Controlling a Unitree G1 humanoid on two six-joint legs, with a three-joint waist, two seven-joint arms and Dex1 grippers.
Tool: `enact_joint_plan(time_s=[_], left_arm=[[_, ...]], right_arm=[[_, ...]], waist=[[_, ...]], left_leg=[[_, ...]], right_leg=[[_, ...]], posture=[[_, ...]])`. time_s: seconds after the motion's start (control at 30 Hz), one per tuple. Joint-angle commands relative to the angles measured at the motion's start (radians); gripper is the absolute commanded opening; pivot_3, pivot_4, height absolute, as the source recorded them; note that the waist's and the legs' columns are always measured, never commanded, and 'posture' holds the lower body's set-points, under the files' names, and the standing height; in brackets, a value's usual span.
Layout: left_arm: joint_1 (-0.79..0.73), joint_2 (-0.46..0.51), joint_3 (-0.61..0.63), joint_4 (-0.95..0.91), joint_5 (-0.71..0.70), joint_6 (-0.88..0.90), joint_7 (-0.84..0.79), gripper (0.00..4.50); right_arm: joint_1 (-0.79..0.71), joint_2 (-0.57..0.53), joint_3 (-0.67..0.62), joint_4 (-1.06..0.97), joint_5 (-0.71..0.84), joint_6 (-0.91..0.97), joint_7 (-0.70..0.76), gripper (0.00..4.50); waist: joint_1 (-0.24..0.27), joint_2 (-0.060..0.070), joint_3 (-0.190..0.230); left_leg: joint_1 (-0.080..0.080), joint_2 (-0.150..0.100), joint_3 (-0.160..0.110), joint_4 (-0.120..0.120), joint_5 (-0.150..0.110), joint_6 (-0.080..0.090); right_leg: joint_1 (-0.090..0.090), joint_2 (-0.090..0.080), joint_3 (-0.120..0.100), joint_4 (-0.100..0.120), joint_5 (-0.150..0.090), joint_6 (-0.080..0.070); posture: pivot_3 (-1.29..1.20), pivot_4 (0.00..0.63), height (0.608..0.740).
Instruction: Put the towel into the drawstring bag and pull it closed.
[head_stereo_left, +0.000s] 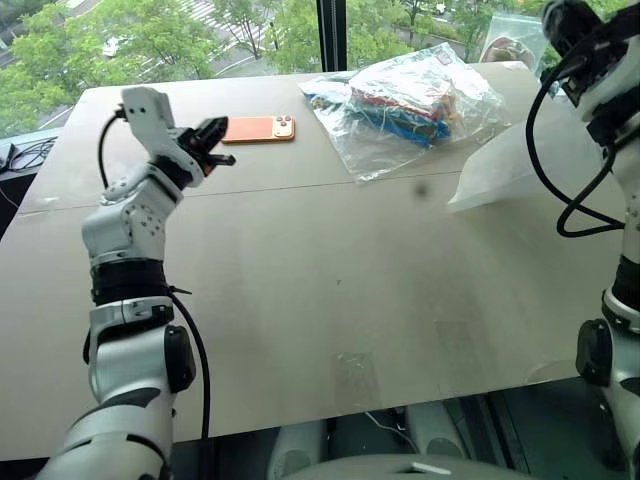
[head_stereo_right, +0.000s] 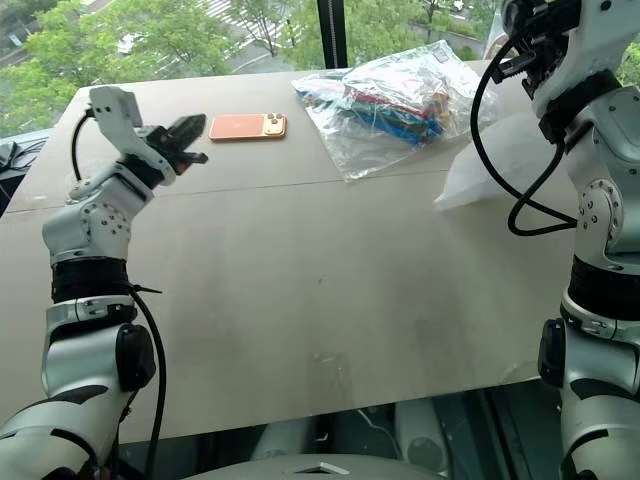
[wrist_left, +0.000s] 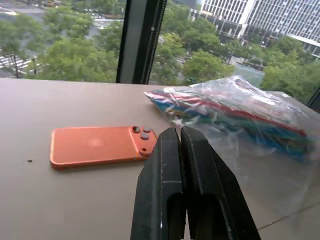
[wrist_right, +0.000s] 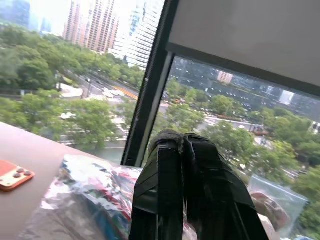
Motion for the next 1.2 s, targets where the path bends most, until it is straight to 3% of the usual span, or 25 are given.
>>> enact_joint_plan(time_s=[0.03, 0.17, 0.37, 0.53, 0.63, 0.73, 0.8, 0.93, 1.07, 1.2], left_arm=[[0.031, -0.013, -0.018, -0.173, -0.051, 0.061, -0.025, 0.07], [0.085, -0.040, -0.043, -0.310, -0.103, 0.139, -0.041, 0.07], [0.149, -0.040, -0.066, -0.454, -0.171, 0.227, -0.076, 0.07], [0.210, -0.015, -0.089, -0.596, -0.306, 0.365, -0.146, 0.07], [0.225, -0.016, -0.096, -0.626, -0.333, 0.393, -0.146, 0.92], [0.232, -0.011, -0.147, -0.665, -0.326, 0.407, -0.151, 2.16], [0.248, -0.010, -0.195, -0.705, -0.323, 0.412, -0.176, 2.16], [0.256, -0.056, -0.281, -0.728, -0.321, 0.408, -0.189, 2.16], [0.196, -0.185, -0.417, -0.649, -0.290, 0.448, -0.149, 2.16], [0.187, -0.314, -0.479, -0.561, -0.291, 0.456, -0.135, 2.16]], right_arm=[[-0.141, 0.027, -0.048, -0.055, 0.121, 0.039, -0.005, 0.00], [-0.282, 0.049, -0.079, -0.040, 0.233, 0.098, -0.022, 0.00], [-0.251, 0.037, -0.065, -0.060, 0.269, 0.129, -0.023, 0.00], [-0.225, 0.049, -0.073, -0.095, 0.335, 0.162, -0.029, 0.00], [-0.208, 0.054, -0.071, -0.133, 0.397, 0.194, -0.037, 0.00], [-0.194, 0.061, -0.051, -0.160, 0.418, 0.208, -0.055, 0.00], [-0.193, 0.069, -0.041, -0.167, 0.427, 0.212, -0.069, 0.00], [-0.198, 0.080, -0.030, -0.166, 0.439, 0.211, -0.088, 0.00], [-0.202, 0.084, -0.010, -0.152, 0.433, 0.208, -0.101, 0.00], [-0.205, 0.089, -0.004, -0.141, 0.433, 0.207, -0.114, 0.00]], waist=[[0.001, 0.000, 0.000], [0.014, -0.001, -0.001], [0.024, -0.002, -0.001], [0.022, -0.001, -0.001], [0.020, -0.001, -0.001], [0.020, -0.001, -0.001], [0.020, -0.001, -0.001], [0.022, -0.001, -0.001], [0.029, -0.001, -0.002], [0.025, -0.001, -0.002]], left_leg=[[0.000, 0.000, 0.000, 0.000, -0.001, 0.001], [0.001, 0.001, -0.002, 0.000, -0.001, 0.001], [0.000, 0.000, -0.001, 0.001, -0.001, 0.002], [0.000, 0.000, -0.001, 0.002, -0.001, 0.002], [0.001, 0.000, -0.001, 0.002, -0.002, 0.003], [0.001, 0.000, -0.001, 0.002, -0.002, 0.004], [0.001, 0.000, -0.001, 0.003, -0.002, 0.004], [0.001, 0.000, 0.000, 0.004, -0.002, 0.004], [0.001, 0.000, -0.001, 0.004, -0.002, 0.004], [0.001, 0.000, 0.000, 0.008, -0.002, 0.004]], right_leg=[[0.000, 0.000, 0.000, 0.000, 0.000, 0.000], [0.000, 0.000, -0.001, 0.001, 0.000, 0.000], [0.001, -0.001, 0.000, 0.000, 0.000, 0.000], [0.001, 0.000, 0.000, 0.001, 0.001, 0.000], [0.001, 0.000, 0.000, 0.001, 0.001, 0.000], [0.001, 0.000, 0.000, 0.002, 0.001, 0.000], [0.001, 0.000, 0.000, 0.002, 0.001, 0.000], [0.002, 0.000, 0.001, 0.002, 0.001, 0.000], [0.002, 0.000, -0.001, 0.002, 0.001, 0.000], [0.004, 0.001, 0.000, 0.001, 0.001, 0.001]], posture=[[0.00, 0.150, 0.740], [0.00, 0.150, 0.740], [0.00, 0.150, 0.740], [0.00, 0.150, 0.740], [0.00, 0.150, 0.740], [0.00, 0.150, 0.740], [0.00, 0.150, 0.740], [0.00, 0.150, 0.740], [0.00, 0.150, 0.740], [0.00, 0.150, 0.740]])
